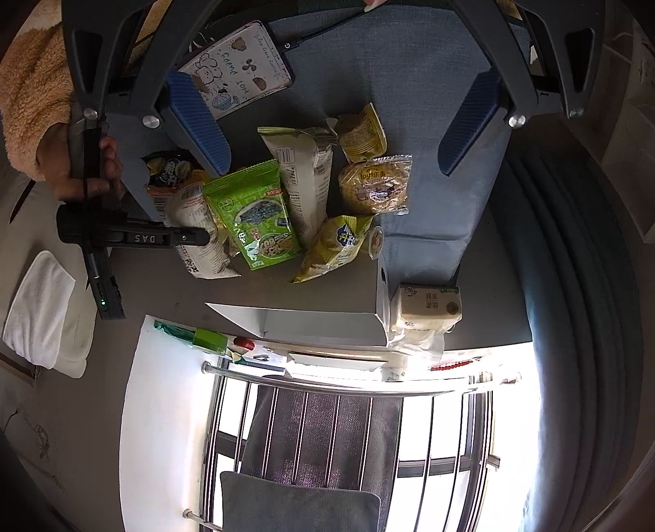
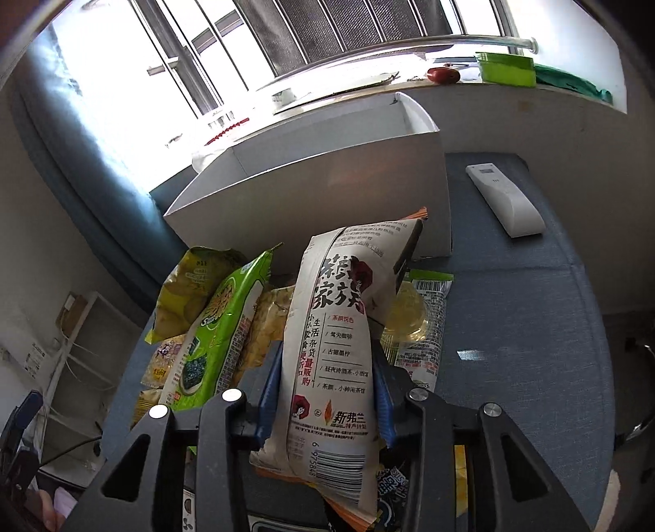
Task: Organize snacks
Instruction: 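Drop white long bag into box with right gripper while left drops yellow chip bag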
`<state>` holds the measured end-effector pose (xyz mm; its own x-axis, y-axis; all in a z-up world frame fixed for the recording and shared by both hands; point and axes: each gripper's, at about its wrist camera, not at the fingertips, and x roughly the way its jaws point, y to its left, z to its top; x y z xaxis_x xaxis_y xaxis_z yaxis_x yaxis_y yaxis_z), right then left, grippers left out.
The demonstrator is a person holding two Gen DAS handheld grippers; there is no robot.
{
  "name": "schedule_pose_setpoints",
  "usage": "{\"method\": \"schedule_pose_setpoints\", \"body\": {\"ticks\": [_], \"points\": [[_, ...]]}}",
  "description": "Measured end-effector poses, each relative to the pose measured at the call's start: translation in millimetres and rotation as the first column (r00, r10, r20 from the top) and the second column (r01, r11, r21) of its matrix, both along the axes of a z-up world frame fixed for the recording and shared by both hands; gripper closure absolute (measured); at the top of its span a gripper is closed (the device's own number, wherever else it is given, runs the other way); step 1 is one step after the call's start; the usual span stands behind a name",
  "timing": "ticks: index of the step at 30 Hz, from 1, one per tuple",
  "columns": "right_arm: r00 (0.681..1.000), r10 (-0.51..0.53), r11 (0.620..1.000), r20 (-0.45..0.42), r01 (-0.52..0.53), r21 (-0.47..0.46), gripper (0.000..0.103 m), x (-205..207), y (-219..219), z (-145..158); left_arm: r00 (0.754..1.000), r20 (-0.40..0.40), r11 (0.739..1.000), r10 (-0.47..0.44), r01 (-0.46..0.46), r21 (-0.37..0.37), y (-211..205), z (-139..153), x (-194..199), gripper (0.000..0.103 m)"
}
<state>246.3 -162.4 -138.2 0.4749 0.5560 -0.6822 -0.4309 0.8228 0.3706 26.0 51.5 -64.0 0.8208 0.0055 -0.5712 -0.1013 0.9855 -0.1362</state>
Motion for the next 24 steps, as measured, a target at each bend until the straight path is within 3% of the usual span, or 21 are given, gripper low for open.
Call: {"method": "schedule_pose_setpoints", "body": {"ticks": [2,5,12,15,17,19,20,24], "points": [[1.000,-0.022,0.999,0.013,0.021,0.039,0.060,-6,-8,10,1.000,-0.010,1.000,-0.019,0.018,-0.017,5,0,13,0.000],[0.998,-0.041,0.993,0.038,0.037,0.111,0.060,-20,-22,29,0.998,-0.030,0.998,-0.048,0.049,0.030,7,-2,42,0.000],[0.995,-0.039,0.973,0.093,0.016,0.232,0.060,-57,-46,57,0.978,-0.186,0.995,-0.100,0.102,0.003,22,-32,144,0.000],[0.993,-0.052,0.971,0.107,0.025,0.238,0.060,-68,-53,59,0.967,-0.242,0.996,-0.080,0.088,0.026,25,-47,178,0.000],[0.992,-0.055,0.976,0.118,0.029,0.217,0.060,-72,-55,60,0.961,-0.255,0.994,-0.104,0.107,-0.002,28,-54,192,0.002],[0.991,-0.059,0.979,0.123,0.033,0.203,0.060,-73,-57,60,0.951,-0.277,0.990,-0.138,0.135,-0.029,28,-60,202,0.021],[0.990,-0.057,0.980,0.127,0.031,0.198,0.060,-73,-56,60,0.944,-0.294,0.989,-0.150,0.148,-0.032,27,-64,206,0.052],[0.993,-0.037,0.978,0.112,0.014,0.206,0.060,-70,-55,56,0.957,-0.258,0.990,-0.132,0.140,0.010,25,-60,200,0.069]]}}
